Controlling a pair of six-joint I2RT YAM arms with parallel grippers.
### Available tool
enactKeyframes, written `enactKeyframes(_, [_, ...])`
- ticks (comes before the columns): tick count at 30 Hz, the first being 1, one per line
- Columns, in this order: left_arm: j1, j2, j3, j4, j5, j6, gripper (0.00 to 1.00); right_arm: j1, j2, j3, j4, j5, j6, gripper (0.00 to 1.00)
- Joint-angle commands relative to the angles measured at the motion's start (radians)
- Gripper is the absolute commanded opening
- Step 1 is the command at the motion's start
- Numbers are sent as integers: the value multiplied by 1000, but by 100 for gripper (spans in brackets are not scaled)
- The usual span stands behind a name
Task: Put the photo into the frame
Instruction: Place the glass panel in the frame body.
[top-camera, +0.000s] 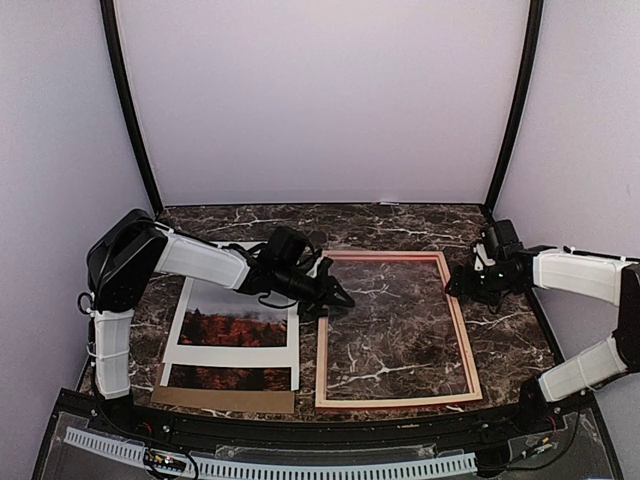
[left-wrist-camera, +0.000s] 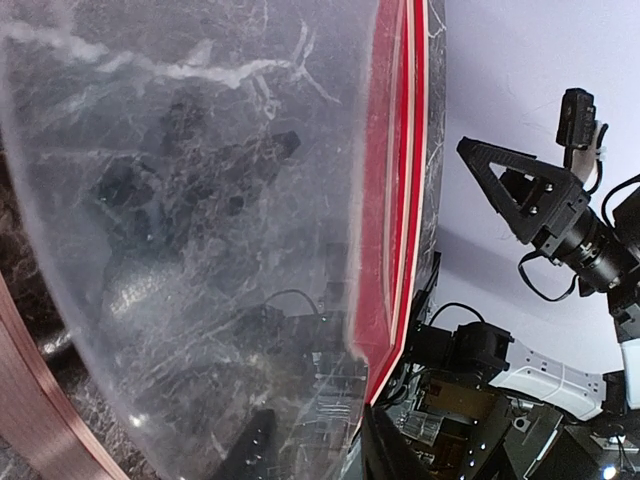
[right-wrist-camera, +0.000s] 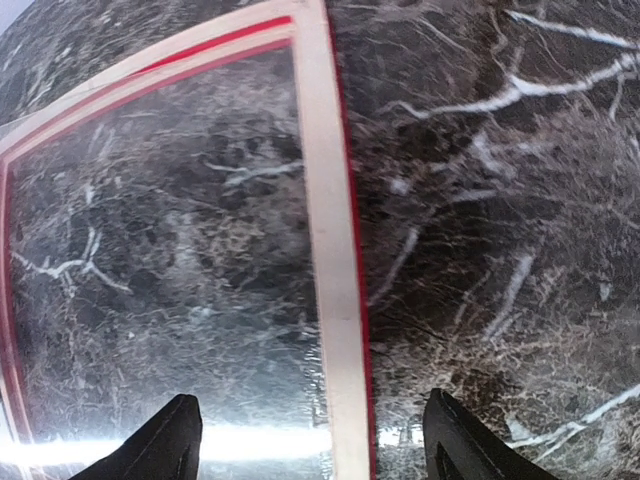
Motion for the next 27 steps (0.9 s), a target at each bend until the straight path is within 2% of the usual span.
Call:
enactKeyframes(1, [-8, -13, 20, 25, 8, 8, 27, -32, 19, -54, 17, 4, -16, 73])
enactKeyframes(7, [-8, -13, 15, 40, 11, -1, 17, -33, 38, -94, 58, -51, -17, 59])
enactKeyframes(15, [-8, -26, 9, 122, 41, -57, 0, -32, 48, -120, 81, -81, -18, 49])
enactKeyframes(21, [-8, -44, -6, 229, 80, -147, 0, -35, 41, -119, 93, -121, -14, 48])
enactKeyframes(27, [-8, -69, 8, 238, 86, -158, 0, -46, 36, -119, 93, -143, -16, 48])
